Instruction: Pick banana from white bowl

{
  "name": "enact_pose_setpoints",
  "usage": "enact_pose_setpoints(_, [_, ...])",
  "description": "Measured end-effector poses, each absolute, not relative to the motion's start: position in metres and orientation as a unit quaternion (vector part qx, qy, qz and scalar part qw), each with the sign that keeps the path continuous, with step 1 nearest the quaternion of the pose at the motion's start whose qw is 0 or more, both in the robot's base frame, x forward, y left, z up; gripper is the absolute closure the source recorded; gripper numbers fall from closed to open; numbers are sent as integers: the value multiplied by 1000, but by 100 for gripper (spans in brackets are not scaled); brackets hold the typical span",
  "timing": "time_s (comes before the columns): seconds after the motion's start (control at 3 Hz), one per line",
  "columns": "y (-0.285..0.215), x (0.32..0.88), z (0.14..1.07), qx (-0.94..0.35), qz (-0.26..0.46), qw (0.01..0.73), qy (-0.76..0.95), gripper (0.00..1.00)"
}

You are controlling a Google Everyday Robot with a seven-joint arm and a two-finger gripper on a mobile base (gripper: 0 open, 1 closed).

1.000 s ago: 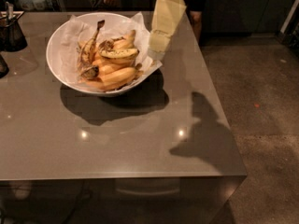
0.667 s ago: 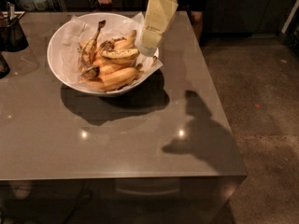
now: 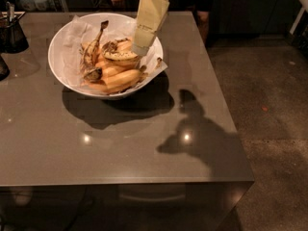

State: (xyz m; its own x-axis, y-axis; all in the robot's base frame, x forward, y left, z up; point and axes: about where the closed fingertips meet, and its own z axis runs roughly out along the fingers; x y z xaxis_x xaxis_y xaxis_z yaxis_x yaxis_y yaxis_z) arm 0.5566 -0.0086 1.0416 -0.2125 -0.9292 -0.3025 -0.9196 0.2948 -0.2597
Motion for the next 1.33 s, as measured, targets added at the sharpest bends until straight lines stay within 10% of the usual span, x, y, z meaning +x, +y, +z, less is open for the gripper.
enact_pose_setpoints(1.33, [52, 538, 1041, -649, 26, 209, 731, 12])
